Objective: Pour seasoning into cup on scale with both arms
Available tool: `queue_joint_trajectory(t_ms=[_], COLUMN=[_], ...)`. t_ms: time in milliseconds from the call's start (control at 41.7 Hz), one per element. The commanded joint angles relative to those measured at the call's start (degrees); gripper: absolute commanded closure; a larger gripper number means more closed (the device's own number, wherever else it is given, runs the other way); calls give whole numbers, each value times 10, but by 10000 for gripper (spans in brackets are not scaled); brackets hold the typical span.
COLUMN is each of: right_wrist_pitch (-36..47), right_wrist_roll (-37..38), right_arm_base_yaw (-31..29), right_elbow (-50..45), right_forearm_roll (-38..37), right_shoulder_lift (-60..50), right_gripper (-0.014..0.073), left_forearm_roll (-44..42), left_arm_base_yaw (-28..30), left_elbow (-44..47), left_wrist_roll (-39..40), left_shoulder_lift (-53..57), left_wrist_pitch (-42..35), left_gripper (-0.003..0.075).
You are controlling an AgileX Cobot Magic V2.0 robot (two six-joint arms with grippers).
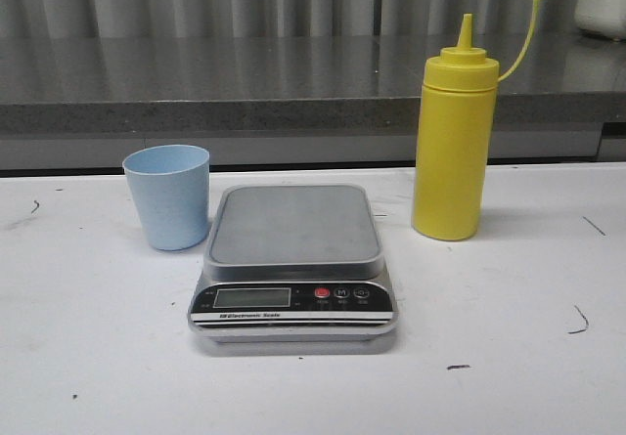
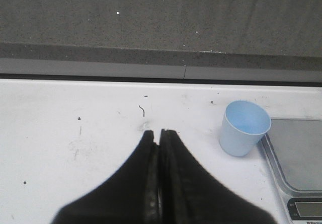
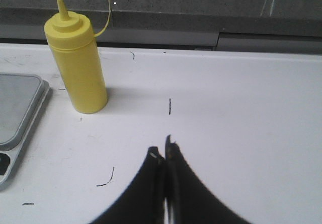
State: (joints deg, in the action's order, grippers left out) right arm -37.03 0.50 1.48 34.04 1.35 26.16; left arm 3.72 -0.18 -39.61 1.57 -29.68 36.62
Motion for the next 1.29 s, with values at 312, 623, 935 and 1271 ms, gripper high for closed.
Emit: queue_joint_trajectory(t_ms=[312,623,935,1271], right_wrist_pitch=[30,29,29,29], right_wrist_roll=[-33,-32,-32,-32], right_arm_base_yaw=[-1,-1,-1,-1], right_elbow=[15,15,15,15], right_forearm_roll=[-14,-14,-14,-14], right_shoulder_lift=[37,37,37,37], right_gripper=[151,45,45,45], left_forearm_roll=[1,7,8,9], left_arm_base_yaw=[1,-15,-103,-164], left_elbow=[-14,-64,-170,-302], left_wrist_roll=[2,-6,-13,-13], left_shoulder_lift=[-48,-134,-303,-498], left_wrist_pitch=[-38,3,43,55], left_gripper=[443,241,241,241])
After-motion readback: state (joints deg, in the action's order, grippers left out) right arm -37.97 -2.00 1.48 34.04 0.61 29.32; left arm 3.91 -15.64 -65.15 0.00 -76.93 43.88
